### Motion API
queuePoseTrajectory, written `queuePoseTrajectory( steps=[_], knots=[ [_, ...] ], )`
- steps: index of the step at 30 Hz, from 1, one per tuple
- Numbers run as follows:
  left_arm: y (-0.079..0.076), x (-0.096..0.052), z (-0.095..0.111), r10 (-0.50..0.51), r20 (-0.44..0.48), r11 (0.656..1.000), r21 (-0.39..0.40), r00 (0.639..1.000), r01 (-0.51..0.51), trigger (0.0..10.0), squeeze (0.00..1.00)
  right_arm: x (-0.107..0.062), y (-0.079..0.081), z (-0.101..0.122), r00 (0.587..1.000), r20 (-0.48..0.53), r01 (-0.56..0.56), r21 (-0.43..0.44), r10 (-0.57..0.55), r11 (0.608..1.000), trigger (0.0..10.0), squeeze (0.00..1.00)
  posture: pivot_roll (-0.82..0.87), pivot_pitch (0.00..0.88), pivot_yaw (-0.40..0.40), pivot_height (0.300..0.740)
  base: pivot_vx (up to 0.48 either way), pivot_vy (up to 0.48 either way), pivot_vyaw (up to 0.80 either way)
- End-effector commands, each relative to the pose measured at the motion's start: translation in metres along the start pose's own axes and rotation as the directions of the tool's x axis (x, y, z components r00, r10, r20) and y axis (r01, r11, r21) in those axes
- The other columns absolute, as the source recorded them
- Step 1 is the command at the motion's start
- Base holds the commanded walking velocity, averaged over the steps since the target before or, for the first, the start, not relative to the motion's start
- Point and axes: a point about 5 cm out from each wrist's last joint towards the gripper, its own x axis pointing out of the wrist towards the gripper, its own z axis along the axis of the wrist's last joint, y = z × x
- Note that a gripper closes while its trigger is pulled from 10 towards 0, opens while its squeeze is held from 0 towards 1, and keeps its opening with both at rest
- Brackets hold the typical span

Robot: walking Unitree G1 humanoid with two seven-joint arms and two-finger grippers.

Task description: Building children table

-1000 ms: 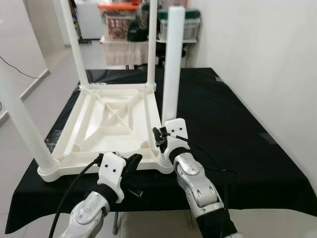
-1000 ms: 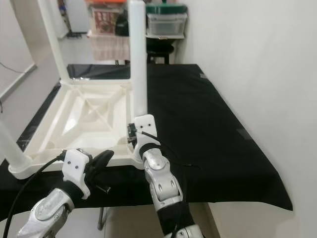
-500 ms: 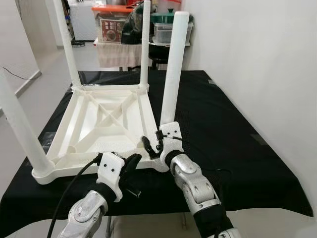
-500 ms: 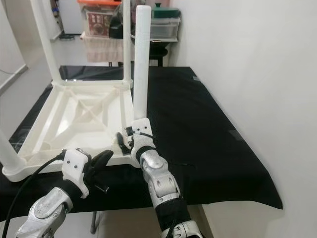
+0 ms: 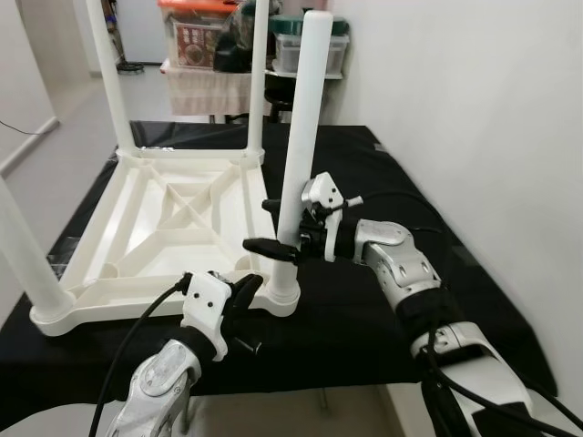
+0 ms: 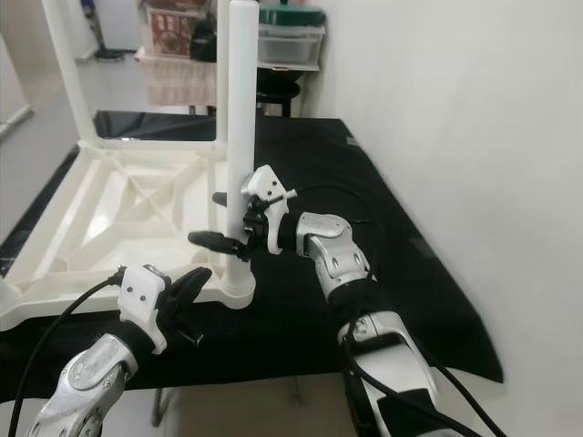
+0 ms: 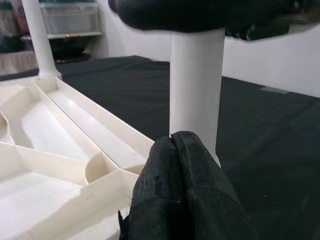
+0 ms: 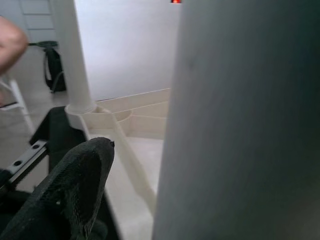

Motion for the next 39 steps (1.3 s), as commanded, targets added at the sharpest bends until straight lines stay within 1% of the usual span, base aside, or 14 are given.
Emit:
queuePoseTrajectory(
  steps=[1, 3, 4, 15, 20, 22, 25, 27, 33, 34, 35, 36, 37, 39],
  knots=[
    [0.000, -0.002, 0.001, 0.003, 0.007, 0.999, 0.039, 1.000, -0.004, 10.0, 0.00, 0.000, 0.004, -0.008, 0.995, -0.039, -0.087, 0.030, 0.088, 0.996, 2.7, 0.00, 0.14, 0.000, -0.137, 0.740, 0.000, 0.000, 0.00],
    [-0.001, -0.002, 0.001, 0.002, 0.008, 0.999, 0.049, 1.000, -0.002, 10.0, 0.00, -0.003, 0.004, -0.011, 0.993, -0.051, -0.109, 0.041, 0.111, 0.993, 2.7, 0.00, 0.15, 0.000, -0.142, 0.740, 0.000, 0.000, 0.00],
    [-0.002, -0.002, 0.002, -0.003, 0.008, 0.999, 0.052, 1.000, 0.002, 10.0, 0.00, -0.006, 0.003, -0.013, 0.990, -0.056, -0.126, 0.055, 0.129, 0.990, 0.0, 0.00, 0.15, 0.000, -0.142, 0.740, 0.000, 0.000, 0.00],
    [-0.010, -0.018, 0.007, -0.029, 0.002, 0.998, 0.054, 1.000, 0.029, 10.0, 0.00, -0.040, -0.010, -0.036, 0.992, -0.116, -0.039, 0.091, 0.049, 0.995, 0.0, 0.00, 0.13, 0.000, -0.124, 0.740, 0.000, 0.000, 0.00],
    [-0.014, -0.033, 0.004, -0.019, -0.029, 1.000, -0.013, 0.999, 0.018, 10.0, 0.00, -0.053, -0.015, -0.045, 0.976, -0.103, 0.196, 0.049, -0.190, 0.979, 0.0, 0.00, 0.09, 0.000, -0.106, 0.740, 0.000, 0.000, 0.00],
    [-0.015, -0.038, 0.003, -0.012, -0.038, 0.999, -0.040, 0.999, 0.011, 10.0, 0.00, -0.054, -0.012, -0.055, 0.939, -0.144, 0.322, 0.053, -0.312, 0.945, 0.0, 0.00, 0.09, 0.000, -0.103, 0.740, 0.000, 0.000, 0.00],
    [-0.012, -0.043, 0.001, 0.005, -0.052, 0.995, -0.096, 0.999, -0.010, 10.0, 0.00, -0.040, 0.064, -0.097, 0.632, -0.328, 0.774, 0.230, -0.702, 0.590, 0.0, 0.00, 0.06, 0.000, -0.065, 0.740, 0.000, 0.000, 0.00],
    [-0.012, -0.042, 0.000, -0.001, -0.057, 0.995, -0.099, 0.998, -0.005, 10.0, 0.00, -0.040, 0.075, -0.093, 0.615, -0.332, 0.786, 0.187, -0.715, 0.589, 0.0, 0.00, 0.05, 0.000, -0.058, 0.740, 0.000, 0.000, 0.00],
    [-0.010, -0.035, -0.006, -0.034, -0.073, 0.993, -0.119, 0.997, 0.026, 10.0, 0.00, -0.038, 0.044, -0.075, 0.675, -0.202, 0.738, 0.153, -0.710, 0.658, 0.0, 0.00, 0.05, 0.000, -0.056, 0.740, 0.000, 0.000, 0.00],
    [-0.010, -0.034, -0.006, -0.051, -0.080, 0.992, -0.118, 0.995, 0.042, 10.0, 0.00, -0.030, 0.046, -0.086, 0.694, -0.245, 0.718, 0.164, -0.677, 0.677, 10.0, 0.00, 0.05, 0.000, -0.055, 0.740, 0.000, 0.000, 0.00],
    [-0.010, -0.034, -0.006, -0.051, -0.080, 0.992, -0.118, 0.995, 0.042, 10.0, 0.00, -0.030, 0.046, -0.086, 0.694, -0.245, 0.718, 0.164, -0.677, 0.677, 10.0, 0.00, 0.05, 0.000, -0.055, 0.740, 0.000, 0.000, 0.00],
    [-0.010, -0.035, -0.006, -0.050, -0.082, 0.992, -0.121, 0.995, 0.040, 10.0, 0.00, -0.028, 0.049, -0.084, 0.704, -0.237, 0.709, 0.176, -0.670, 0.683, 10.0, 0.65, 0.06, 0.000, -0.056, 0.740, 0.000, 0.000, 0.00],
    [-0.010, -0.035, -0.006, -0.048, -0.084, 0.992, -0.125, 0.995, 0.037, 10.0, 0.00, -0.027, 0.050, -0.081, 0.711, -0.225, 0.703, 0.189, -0.666, 0.686, 10.0, 1.00, 0.06, 0.000, -0.057, 0.740, 0.000, 0.000, 0.00],
    [-0.010, -0.035, -0.007, -0.043, -0.086, 0.991, -0.133, 0.995, 0.031, 10.0, 0.00, -0.024, 0.058, -0.070, 0.745, -0.204, 0.667, 0.218, -0.635, 0.713, 10.0, 1.00, 0.06, 0.000, -0.059, 0.740, 0.000, 0.000, 0.00]
  ],
)
